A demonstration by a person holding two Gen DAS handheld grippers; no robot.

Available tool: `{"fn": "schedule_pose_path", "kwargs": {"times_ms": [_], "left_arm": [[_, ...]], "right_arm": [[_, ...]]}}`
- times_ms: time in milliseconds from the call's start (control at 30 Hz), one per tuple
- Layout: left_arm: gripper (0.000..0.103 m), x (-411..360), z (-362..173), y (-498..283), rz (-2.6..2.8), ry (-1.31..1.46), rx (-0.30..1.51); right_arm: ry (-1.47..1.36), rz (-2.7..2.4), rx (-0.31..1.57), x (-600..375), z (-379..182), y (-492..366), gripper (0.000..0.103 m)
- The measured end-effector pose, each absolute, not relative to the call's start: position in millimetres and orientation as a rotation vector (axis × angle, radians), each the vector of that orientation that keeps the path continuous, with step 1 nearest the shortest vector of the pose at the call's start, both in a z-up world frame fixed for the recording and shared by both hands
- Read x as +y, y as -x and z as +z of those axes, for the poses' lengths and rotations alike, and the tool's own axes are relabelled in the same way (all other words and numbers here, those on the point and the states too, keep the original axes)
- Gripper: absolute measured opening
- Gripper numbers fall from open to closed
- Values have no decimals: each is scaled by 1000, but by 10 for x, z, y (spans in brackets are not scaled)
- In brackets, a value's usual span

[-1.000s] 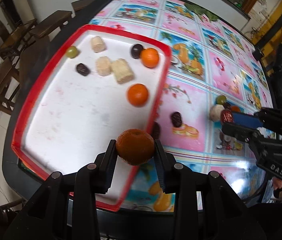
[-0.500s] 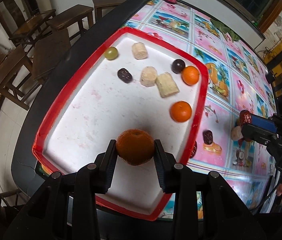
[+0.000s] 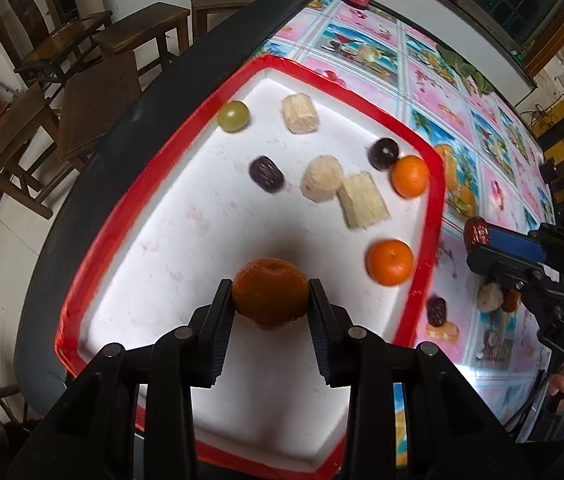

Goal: Organize fruits
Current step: 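Carry the orange and red date into the tray and open both tools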

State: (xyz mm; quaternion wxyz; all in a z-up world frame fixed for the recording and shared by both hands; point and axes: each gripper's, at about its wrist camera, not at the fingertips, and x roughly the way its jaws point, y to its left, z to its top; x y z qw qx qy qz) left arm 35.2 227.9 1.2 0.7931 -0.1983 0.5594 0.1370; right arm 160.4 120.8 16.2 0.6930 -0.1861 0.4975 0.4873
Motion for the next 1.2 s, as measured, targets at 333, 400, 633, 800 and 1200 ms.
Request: {"fn": "schedule_pose_path", "kwargs": {"times_ms": [333,400,633,800,1200], "left_arm": [[34,2466,-151,-452,308,449,1219],[34,2482,-185,-475,306,454,1222],[34,2543,-226,-638,297,446,1219],[34,2595,-240,-800,295,434,1212],[34,2580,-240,-922,309,399,1200]], "right_arm": [[467,1056,1163,1514,-115,-1794,21],[483,1058,1162,1558,-154,-1791,21],[512,1043,1181,1611,-293,-1811,21],[510,1036,1198,1633,-372,-1825,21],[503,1045,1196,1664,-434,-1836,22]]}}
